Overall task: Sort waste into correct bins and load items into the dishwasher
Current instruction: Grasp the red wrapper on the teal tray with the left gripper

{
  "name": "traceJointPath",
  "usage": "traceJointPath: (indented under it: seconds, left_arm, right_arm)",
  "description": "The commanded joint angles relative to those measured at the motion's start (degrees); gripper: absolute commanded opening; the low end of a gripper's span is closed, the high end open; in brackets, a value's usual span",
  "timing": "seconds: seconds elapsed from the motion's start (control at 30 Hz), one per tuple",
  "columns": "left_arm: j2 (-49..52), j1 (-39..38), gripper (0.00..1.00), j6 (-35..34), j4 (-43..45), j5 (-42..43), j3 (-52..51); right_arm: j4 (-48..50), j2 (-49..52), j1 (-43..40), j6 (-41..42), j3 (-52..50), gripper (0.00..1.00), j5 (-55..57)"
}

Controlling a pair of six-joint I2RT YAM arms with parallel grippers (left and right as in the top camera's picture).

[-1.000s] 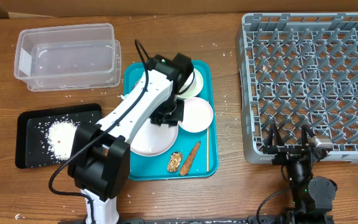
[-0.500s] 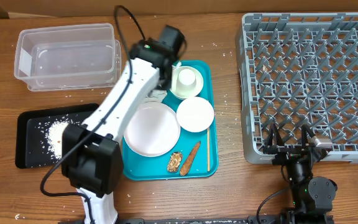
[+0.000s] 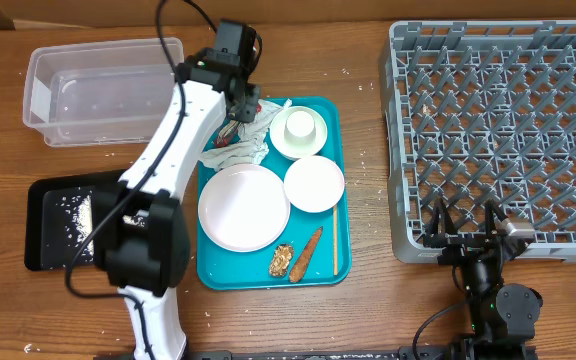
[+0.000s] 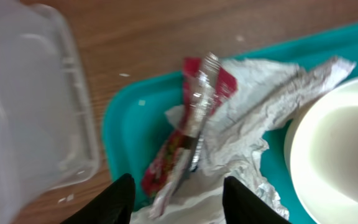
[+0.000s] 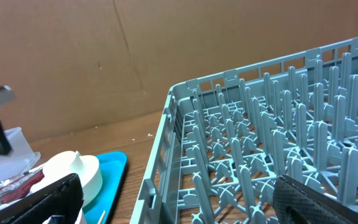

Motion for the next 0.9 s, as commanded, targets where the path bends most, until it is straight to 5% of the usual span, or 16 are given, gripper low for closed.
traceJointPath:
  seconds: [0.0, 0.43, 0.87]
  left_arm:
    - [4.8, -0.4, 0.51, 5.8, 0.0, 6.2, 1.2]
    - [8.9, 0.0, 0.51, 5.9, 1.9, 2.9, 1.2]
    - [8.8, 0.0, 0.04, 4.1, 1.6, 0.8, 1.3]
  right_arm:
    - [0.2, -0.5, 0.2, -0.2, -0.6, 1.00, 0.5]
    - [0.2, -0.5, 0.2, -0.2, -0.6, 1.00, 0.5]
    - [0.2, -0.5, 0.2, -0.2, -0.6, 1.00, 0.5]
